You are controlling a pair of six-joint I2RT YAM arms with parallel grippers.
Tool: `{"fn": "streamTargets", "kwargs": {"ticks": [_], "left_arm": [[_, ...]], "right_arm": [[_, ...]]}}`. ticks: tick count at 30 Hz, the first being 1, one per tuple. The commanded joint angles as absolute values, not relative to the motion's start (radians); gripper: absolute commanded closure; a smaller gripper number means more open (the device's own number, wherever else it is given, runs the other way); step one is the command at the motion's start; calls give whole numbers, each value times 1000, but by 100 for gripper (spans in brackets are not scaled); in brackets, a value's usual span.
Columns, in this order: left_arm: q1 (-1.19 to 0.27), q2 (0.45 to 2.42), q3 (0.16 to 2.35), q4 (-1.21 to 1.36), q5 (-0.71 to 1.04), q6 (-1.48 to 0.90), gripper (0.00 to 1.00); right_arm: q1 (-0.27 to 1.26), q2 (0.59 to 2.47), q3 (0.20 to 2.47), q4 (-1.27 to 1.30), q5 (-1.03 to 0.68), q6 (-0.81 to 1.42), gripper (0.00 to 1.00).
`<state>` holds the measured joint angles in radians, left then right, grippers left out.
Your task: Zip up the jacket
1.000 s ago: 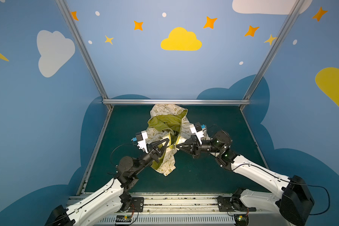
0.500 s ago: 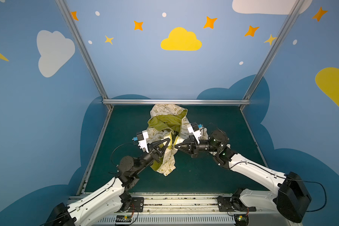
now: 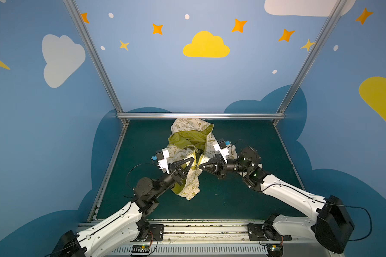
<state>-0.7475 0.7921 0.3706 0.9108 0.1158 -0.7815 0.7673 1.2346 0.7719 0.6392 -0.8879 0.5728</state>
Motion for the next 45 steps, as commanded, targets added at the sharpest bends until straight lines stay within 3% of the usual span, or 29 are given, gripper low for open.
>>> {"fn": "streamTargets", "kwargs": {"ticks": [1, 45], "left_arm": [[-752, 783, 396, 956, 126, -767, 97], [-788, 743, 373, 975, 72, -566, 97]], "right_arm": [[765, 1234, 819, 667, -910, 586, 100], [761, 1226, 825, 780, -910, 736, 100]]}}
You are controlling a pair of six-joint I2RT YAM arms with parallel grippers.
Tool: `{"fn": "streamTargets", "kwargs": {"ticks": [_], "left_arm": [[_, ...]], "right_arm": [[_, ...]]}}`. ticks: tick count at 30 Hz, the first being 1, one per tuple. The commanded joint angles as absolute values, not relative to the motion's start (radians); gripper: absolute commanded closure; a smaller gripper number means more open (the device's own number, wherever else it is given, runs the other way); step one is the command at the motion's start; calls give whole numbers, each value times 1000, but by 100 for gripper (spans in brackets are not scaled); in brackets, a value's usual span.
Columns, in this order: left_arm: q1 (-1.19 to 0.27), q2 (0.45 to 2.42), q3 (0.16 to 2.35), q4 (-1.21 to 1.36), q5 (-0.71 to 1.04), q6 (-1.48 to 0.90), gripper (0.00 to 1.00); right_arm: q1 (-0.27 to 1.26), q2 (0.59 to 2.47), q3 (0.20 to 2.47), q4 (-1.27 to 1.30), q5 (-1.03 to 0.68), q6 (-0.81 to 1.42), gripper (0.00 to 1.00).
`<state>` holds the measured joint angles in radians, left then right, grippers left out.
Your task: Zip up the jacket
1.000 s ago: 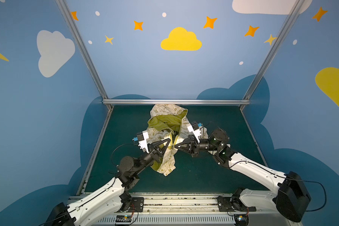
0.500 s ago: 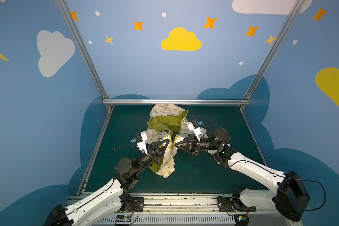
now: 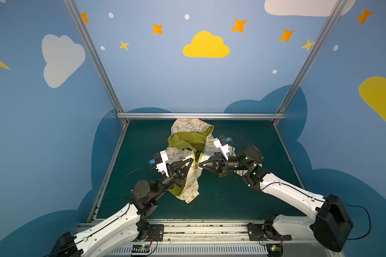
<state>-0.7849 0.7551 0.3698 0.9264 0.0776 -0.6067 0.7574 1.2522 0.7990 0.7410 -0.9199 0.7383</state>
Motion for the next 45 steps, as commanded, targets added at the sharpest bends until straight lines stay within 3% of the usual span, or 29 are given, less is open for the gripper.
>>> {"fn": "streamTargets", "kwargs": {"ticks": [1, 19, 37, 45], "left_arm": [[-790, 743, 377, 969, 78, -561, 97], [-829, 720, 387, 834, 92, -394, 97], [-841, 695, 446, 553, 81, -181, 97], [-841, 737, 477, 407, 71, -213, 97]], "right_arm": [[762, 1224, 825, 778, -904, 736, 100], [764, 1201, 839, 794, -871, 760, 100], [761, 1223, 805, 956, -778, 928, 100], [729, 1224, 753, 943, -630, 905, 100]]}}
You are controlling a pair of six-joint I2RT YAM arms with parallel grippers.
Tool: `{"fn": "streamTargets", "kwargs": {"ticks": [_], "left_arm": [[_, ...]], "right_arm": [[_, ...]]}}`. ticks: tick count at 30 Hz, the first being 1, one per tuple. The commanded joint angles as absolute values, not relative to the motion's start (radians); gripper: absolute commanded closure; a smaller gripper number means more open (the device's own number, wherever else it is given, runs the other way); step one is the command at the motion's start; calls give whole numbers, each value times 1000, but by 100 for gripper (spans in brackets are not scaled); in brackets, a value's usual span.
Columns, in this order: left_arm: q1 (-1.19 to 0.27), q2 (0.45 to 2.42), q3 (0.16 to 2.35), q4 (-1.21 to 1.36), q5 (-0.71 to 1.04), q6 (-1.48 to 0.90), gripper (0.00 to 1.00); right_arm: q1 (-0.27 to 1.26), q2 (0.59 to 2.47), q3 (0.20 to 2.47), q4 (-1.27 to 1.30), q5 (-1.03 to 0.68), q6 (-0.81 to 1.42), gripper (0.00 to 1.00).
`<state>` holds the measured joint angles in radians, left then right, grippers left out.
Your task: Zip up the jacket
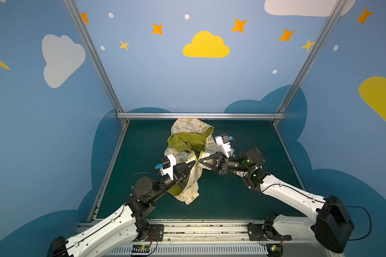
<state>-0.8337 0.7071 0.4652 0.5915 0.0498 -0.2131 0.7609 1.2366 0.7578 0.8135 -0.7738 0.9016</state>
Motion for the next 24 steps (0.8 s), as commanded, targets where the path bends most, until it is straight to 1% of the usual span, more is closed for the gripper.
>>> {"fn": "streamTargets", "kwargs": {"ticks": [1, 3, 4, 6, 9, 12, 15, 21, 24], "left_arm": [[-841, 758, 495, 364, 33, -238, 97], [-838, 836, 545, 267, -55, -306, 96], [-831, 873, 571, 232, -71, -334, 96], [-800, 968, 611, 211, 1, -370, 97], [-757, 1071, 653, 217, 116, -430, 97], [-733, 1126, 686, 187, 143, -451, 97], [-698, 1177, 708, 160, 162, -466, 97], [-644, 1295, 753, 173, 312, -493, 97], [-625, 1321, 777, 170, 333, -522, 97]], "right_arm": [[726, 1230, 745, 950, -614, 917, 100], [713, 1238, 732, 905, -596, 898, 100], [705, 1239, 729, 847, -573, 873, 100], [682, 1246, 712, 754, -543, 823, 100], [617, 1286, 678, 777, -535, 851, 100], [546, 1332, 604, 887, -548, 926, 100], [505, 1360, 581, 960, -573, 961, 100], [478, 1417, 604, 892, -618, 923, 100], [473, 1444, 600, 893, -631, 927, 100]]}}
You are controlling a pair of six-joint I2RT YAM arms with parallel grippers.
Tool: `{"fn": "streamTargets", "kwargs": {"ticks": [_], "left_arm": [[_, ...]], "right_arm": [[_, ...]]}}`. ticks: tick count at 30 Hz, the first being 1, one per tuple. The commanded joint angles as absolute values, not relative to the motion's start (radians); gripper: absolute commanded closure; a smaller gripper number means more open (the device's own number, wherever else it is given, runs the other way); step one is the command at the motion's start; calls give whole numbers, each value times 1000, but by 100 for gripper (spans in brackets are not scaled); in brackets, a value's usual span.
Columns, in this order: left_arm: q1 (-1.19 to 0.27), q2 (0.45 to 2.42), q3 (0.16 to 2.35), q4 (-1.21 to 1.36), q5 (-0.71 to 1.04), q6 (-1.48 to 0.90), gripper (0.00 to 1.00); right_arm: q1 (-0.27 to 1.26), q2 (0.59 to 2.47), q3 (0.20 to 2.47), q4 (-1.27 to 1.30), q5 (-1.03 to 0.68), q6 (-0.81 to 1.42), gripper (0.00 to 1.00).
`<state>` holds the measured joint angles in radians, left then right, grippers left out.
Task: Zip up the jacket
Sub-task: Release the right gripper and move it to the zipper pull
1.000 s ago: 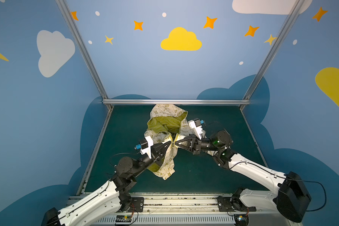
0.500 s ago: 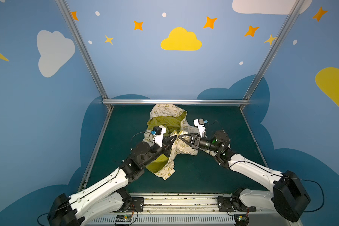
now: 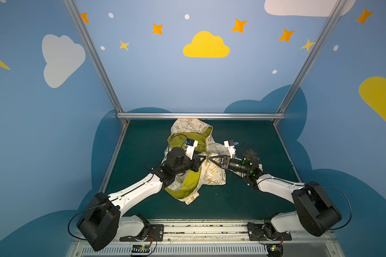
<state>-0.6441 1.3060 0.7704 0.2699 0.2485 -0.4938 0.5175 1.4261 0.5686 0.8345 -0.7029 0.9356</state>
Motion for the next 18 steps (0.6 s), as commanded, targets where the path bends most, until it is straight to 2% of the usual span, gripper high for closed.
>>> {"fn": "streamTargets", "kwargs": {"ticks": [1, 3, 8, 13, 18], "left_arm": [[-618, 1328, 782, 172, 343, -529, 97], [-602, 1341, 795, 170, 369, -542, 97], [-570, 1394, 850, 102, 443, -558, 97], [-544, 1433, 865, 127, 519, -600, 97], [-543, 1428, 876, 130, 523, -619, 97]], "right_arm": [[473, 1455, 596, 906, -636, 935, 100], [472, 1472, 590, 933, -645, 950, 100], [471, 1493, 583, 946, -655, 968, 77], [472, 1486, 565, 924, -646, 965, 65], [471, 1435, 533, 867, -643, 938, 52]]}}
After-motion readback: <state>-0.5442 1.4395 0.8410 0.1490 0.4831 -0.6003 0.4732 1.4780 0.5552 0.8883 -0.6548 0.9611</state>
